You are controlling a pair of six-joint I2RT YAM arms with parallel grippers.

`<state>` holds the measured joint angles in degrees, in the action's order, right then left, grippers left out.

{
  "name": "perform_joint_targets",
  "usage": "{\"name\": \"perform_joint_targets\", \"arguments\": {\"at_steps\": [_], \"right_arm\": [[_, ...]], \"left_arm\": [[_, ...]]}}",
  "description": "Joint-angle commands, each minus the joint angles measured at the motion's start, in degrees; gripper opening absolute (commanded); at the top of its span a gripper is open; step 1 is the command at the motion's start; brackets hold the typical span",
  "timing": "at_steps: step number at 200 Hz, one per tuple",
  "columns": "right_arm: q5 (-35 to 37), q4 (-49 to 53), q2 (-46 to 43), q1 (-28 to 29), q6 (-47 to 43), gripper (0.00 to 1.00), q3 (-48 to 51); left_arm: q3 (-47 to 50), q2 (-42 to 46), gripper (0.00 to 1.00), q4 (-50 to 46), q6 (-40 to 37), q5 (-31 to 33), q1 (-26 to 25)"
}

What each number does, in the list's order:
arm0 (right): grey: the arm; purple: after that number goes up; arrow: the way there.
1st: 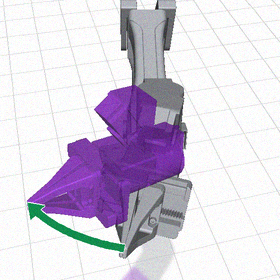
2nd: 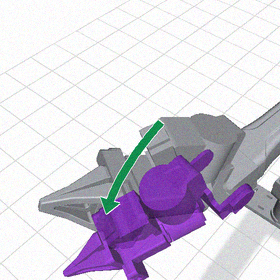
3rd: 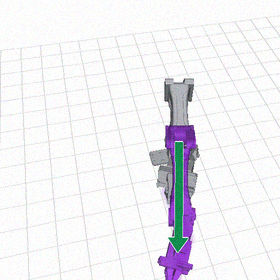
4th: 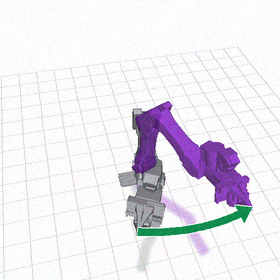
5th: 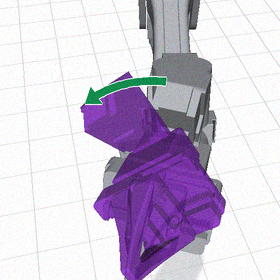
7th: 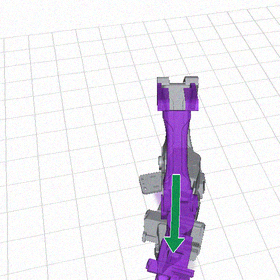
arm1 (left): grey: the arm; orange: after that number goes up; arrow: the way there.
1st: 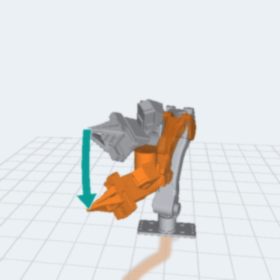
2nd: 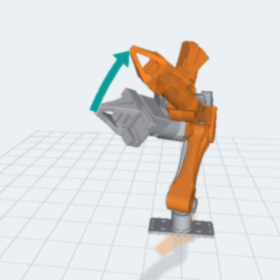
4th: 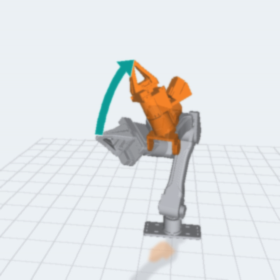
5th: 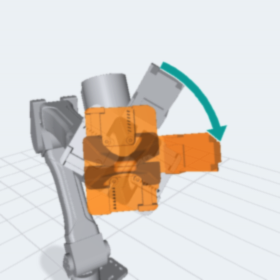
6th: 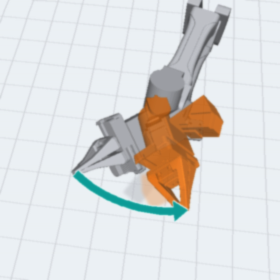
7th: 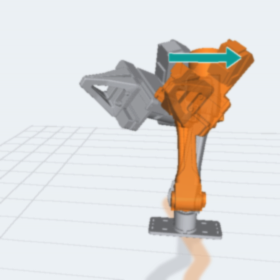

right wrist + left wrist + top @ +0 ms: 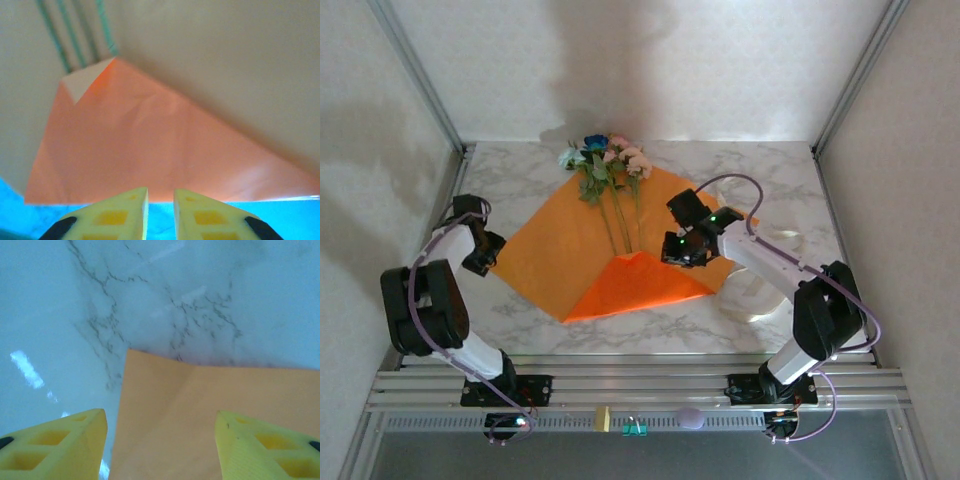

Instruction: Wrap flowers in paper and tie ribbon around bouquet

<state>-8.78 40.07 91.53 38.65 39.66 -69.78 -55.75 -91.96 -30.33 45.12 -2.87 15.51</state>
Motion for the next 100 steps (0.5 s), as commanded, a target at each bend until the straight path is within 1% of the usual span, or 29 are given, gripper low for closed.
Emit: {"name": "perform_joint_targets", "arguments": {"at_steps": [1, 9, 15, 26, 40, 63, 76, 84, 100], "right_arm": [[-10.2, -6.3, 3.8, 3.5, 0.4, 0.2, 0.8], [-12.1, -8.0, 5.8, 3.9, 1.4, 0.19, 0.8], [-12.9, -9.2, 7.2, 5.5, 2.3, 0.19, 0.8], [-13.0, -10.1, 9.8, 6.0, 3.6, 0.17, 0.6], [-12.9, -10.1, 12.8, 6.1, 4.8, 0.16, -0.2], [-12.7, -10.1, 16.8, 6.2, 6.3, 0.15, -2.0], [-12.2, -9.1, 18.5, 6.1, 6.5, 0.15, -3.2], [-11.7, -8.0, 19.4, 6.2, 6.5, 0.15, -3.9], [-10.2, -5.3, 20.8, 6.1, 6.6, 0.14, -5.1]], "left_arm": [[0.9, -0.3, 0.59, 6.6, -6.5, -4.2, 0.1], [2.2, -0.6, 0.59, 8.5, -7.1, -6.1, 0.1], [3.3, -1.0, 0.59, 10.2, -7.6, -7.5, 0.1], [5.1, -2.0, 0.59, 12.8, -8.6, -10.5, 0.1], [6.2, -3.9, 0.57, 13.8, -9.5, -11.5, 0.0], [6.9, -4.7, 0.53, 14.1, -10.2, -9.9, 0.1], [6.4, -3.7, 0.52, 13.0, -9.7, -8.5, 0.0], [6.2, -2.2, 0.53, 12.3, -9.2, -7.3, 0.0], [5.7, 2.0, 0.58, 10.2, -8.0, -3.8, -0.3]]}}
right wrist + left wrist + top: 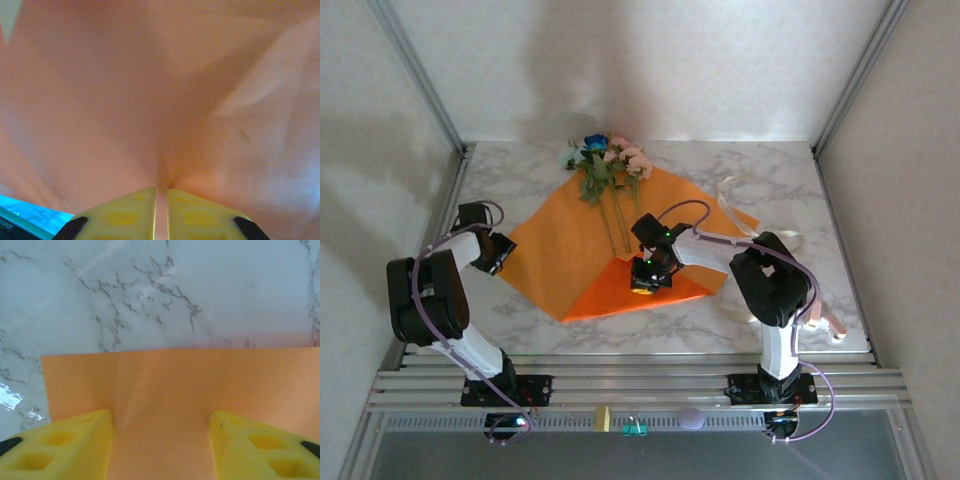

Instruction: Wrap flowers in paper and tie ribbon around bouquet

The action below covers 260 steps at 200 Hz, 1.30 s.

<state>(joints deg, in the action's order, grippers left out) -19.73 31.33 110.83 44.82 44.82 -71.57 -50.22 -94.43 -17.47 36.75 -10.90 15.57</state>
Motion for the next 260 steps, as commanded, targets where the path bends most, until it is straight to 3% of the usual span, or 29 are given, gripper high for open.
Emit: {"name": "perform_joint_targets", "arguments": {"at_steps": [1, 18, 39, 64, 90, 123, 149, 187, 224, 260], "right_arm": [[0.8, 3.5, 1.5, 0.0, 1.5, 0.14, -3.3], [1.2, 3.9, 1.9, -0.1, 2.3, 0.14, -2.7], [1.0, 3.5, 2.3, 0.0, 2.9, 0.14, -2.1], [1.3, 4.2, 2.6, 0.0, 2.4, 0.14, -2.3], [1.1, 4.1, 3.0, 0.0, 2.5, 0.14, -2.5], [0.7, 3.9, 3.8, -0.1, 2.5, 0.14, -3.0], [0.3, 3.9, 4.1, 0.0, 2.4, 0.14, -3.3], [0.2, 4.0, 4.2, 0.0, 2.4, 0.13, -3.4], [0.2, 4.2, 4.7, -0.1, 2.2, 0.13, -3.7], [0.2, 4.2, 4.7, 0.0, 2.2, 0.13, -3.5]], "left_arm": [[0.1, 4.8, 0.59, -2.9, 0.5, 4.4, -0.3], [-0.9, 6.9, 0.61, -6.7, 2.6, 7.2, 0.1], [-1.0, 6.8, 0.64, -10.1, 4.8, 5.8, 0.8], [1.5, 7.1, 0.64, -11.6, 11.0, -1.4, 2.4], [6.0, 10.2, 0.64, -10.1, 19.4, -8.4, -1.4], [10.0, 15.2, 0.65, -12.6, 24.9, -7.9, -5.9], [11.7, 19.8, 0.69, -17.2, 26.3, -4.1, -7.3], [17.4, 22.1, 0.7, -12.0, 29.0, -8.0, -7.7], [16.8, 17.9, 0.7, -6.2, 27.4, -9.6, -7.8], [15.9, 16.1, 0.6, 6.0, 27.3, -12.0, -8.8]]}}
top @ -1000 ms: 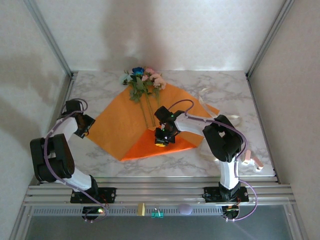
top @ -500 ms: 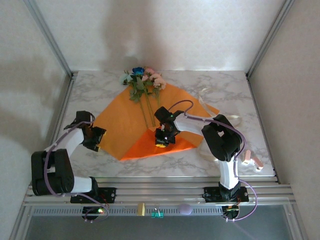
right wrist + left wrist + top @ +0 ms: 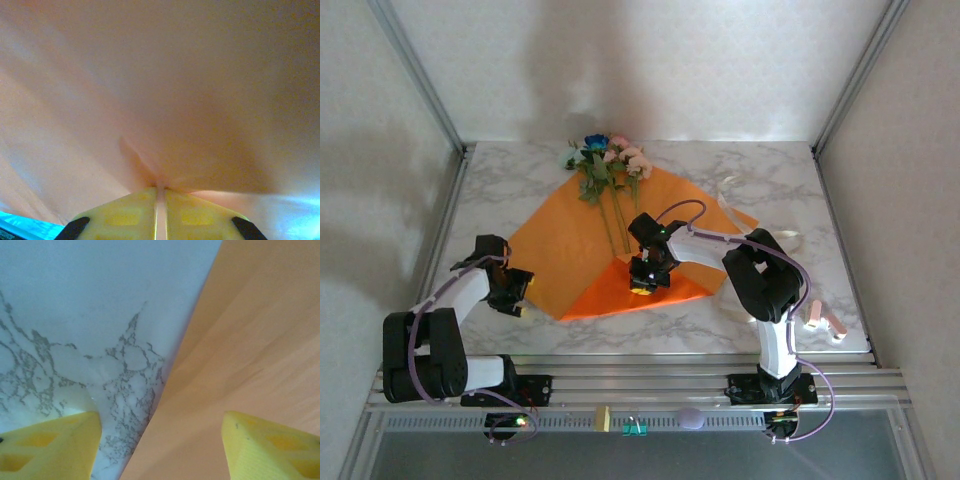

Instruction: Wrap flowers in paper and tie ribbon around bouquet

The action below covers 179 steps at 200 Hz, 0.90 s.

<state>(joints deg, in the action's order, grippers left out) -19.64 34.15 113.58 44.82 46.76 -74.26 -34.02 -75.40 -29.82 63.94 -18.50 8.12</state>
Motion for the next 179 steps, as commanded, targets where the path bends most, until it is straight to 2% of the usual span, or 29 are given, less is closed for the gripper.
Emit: {"name": "perform_joint_targets", "arguments": {"at_steps": [1, 30, 68, 103, 134, 158, 179], "right_arm": [[0.2, 1.4, 2.0, 0.0, 0.3, 0.13, -0.8], [0.2, 1.4, 2.3, 0.0, 0.3, 0.13, -1.0], [0.3, 1.6, 2.3, 0.0, 0.2, 0.13, -0.8], [0.5, 1.8, 2.3, -0.1, 0.2, 0.13, -0.9], [0.7, 2.3, 2.3, -0.1, -0.1, 0.13, -0.8], [0.6, 2.2, 2.4, -0.1, 0.0, 0.13, -0.7], [0.2, 1.9, 2.5, -0.3, 0.4, 0.13, -0.8]], "left_arm": [[-0.4, -2.9, 0.6, 18.7, 0.0, -4.5, -1.4], [-3.2, -2.6, 0.51, 22.9, -3.0, -5.2, -2.9], [-4.0, -2.3, 0.47, 23.0, -4.8, -7.1, -4.5], [-3.2, -0.6, 0.32, 18.0, -6.1, -4.9, -4.9], [-5.0, 2.5, 0.32, 14.0, -7.8, -2.1, -6.0], [-8.7, 2.3, 0.25, 10.2, -10.6, -1.0, -10.0], [-13.0, 1.6, 0.24, 2.6, -13.8, 4.3, -14.8]]}}
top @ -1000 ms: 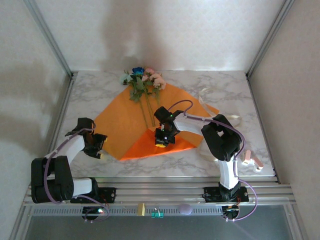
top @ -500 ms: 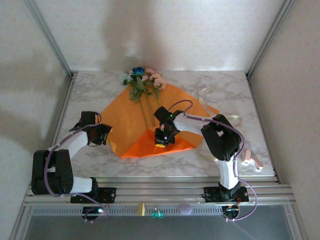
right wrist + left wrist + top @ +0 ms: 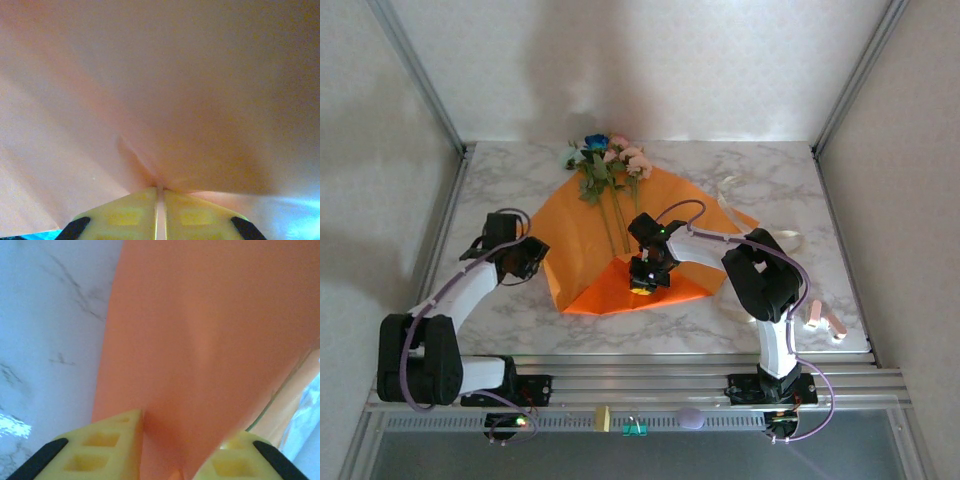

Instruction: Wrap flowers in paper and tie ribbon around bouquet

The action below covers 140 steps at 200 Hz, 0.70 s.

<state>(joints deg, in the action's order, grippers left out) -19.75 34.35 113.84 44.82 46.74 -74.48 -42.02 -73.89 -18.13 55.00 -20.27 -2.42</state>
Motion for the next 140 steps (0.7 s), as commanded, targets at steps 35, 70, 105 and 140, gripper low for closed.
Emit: {"name": "perform_joint_targets", "arguments": {"at_steps": [35, 70, 105, 140], "right_arm": [[0.0, 1.4, 1.9, -0.2, 0.5, 0.14, -1.0], [-1.3, -0.7, 0.3, 0.7, -0.7, 0.17, -2.1], [-5.2, -3.1, 1.4, 2.6, -0.3, 0.17, -5.1], [-6.5, -3.7, 3.7, 5.2, 0.7, 0.15, -7.5]], "left_arm": [[-4.2, 3.9, 0.24, -11.4, -5.4, 10.2, -7.7], [-5.9, 5.4, 0.24, -9.2, -5.6, 8.9, -10.4], [-7.6, 5.5, 0.23, -10.0, -5.3, 8.5, -11.0], [-8.1, 6.4, 0.23, -9.8, -5.0, 7.7, -11.1]]}}
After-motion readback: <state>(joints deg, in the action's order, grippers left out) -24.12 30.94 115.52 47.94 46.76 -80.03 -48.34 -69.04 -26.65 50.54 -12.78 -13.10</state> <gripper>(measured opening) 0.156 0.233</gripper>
